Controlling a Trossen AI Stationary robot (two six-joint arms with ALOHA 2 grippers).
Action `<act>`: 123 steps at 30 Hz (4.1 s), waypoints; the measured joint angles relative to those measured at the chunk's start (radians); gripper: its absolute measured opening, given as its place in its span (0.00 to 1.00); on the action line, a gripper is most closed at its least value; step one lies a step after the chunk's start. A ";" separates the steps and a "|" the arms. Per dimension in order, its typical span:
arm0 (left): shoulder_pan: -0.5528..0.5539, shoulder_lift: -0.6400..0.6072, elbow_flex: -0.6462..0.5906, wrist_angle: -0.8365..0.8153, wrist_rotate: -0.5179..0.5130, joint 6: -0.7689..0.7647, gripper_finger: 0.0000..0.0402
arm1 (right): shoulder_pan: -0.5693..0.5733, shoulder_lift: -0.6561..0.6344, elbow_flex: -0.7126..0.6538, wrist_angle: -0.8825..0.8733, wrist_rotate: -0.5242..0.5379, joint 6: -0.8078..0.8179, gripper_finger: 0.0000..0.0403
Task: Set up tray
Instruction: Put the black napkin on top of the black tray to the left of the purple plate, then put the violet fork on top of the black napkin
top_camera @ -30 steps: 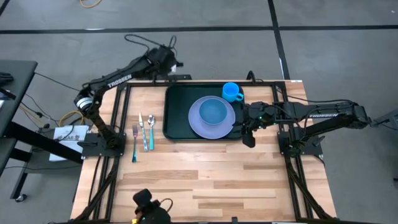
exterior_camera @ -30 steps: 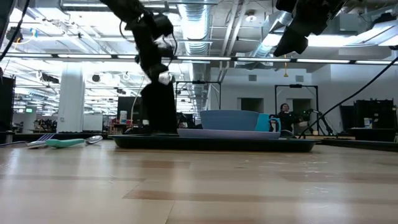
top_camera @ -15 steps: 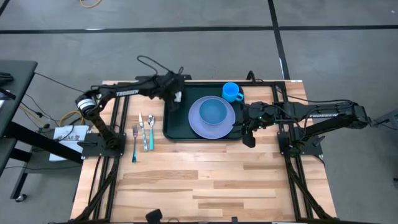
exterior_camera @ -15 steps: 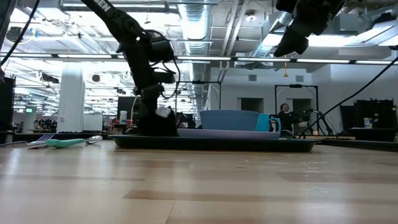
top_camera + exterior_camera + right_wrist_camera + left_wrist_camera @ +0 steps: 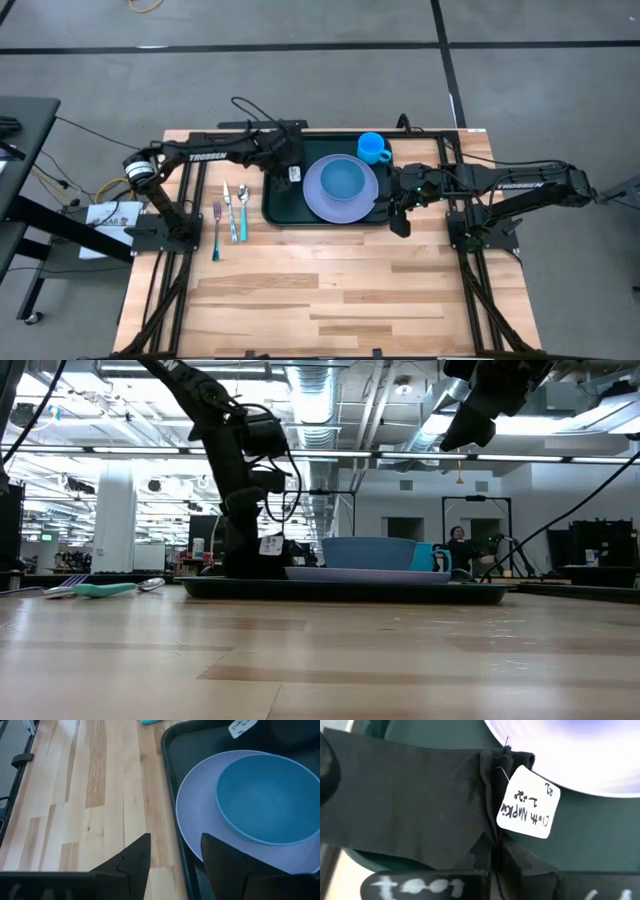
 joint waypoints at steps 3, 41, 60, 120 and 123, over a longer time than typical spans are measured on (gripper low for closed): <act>-0.013 0.000 0.000 -0.029 0.001 -0.013 0.00 | 0.000 0.000 0.000 0.000 0.000 0.000 0.41; -0.082 0.000 -0.102 0.022 0.142 -0.106 0.00 | 0.000 0.000 0.000 -0.008 -0.001 0.001 0.41; -0.082 0.000 -0.102 0.036 0.189 -0.099 0.19 | 0.000 0.000 0.000 -0.034 -0.002 0.001 0.41; -0.584 -0.640 -0.002 -0.392 -0.367 -0.747 0.32 | 0.000 0.001 -0.009 0.032 0.056 0.009 0.41; -0.607 -0.617 -0.002 -0.413 -0.311 -0.757 0.32 | -0.003 0.001 -0.046 0.079 0.059 0.009 0.41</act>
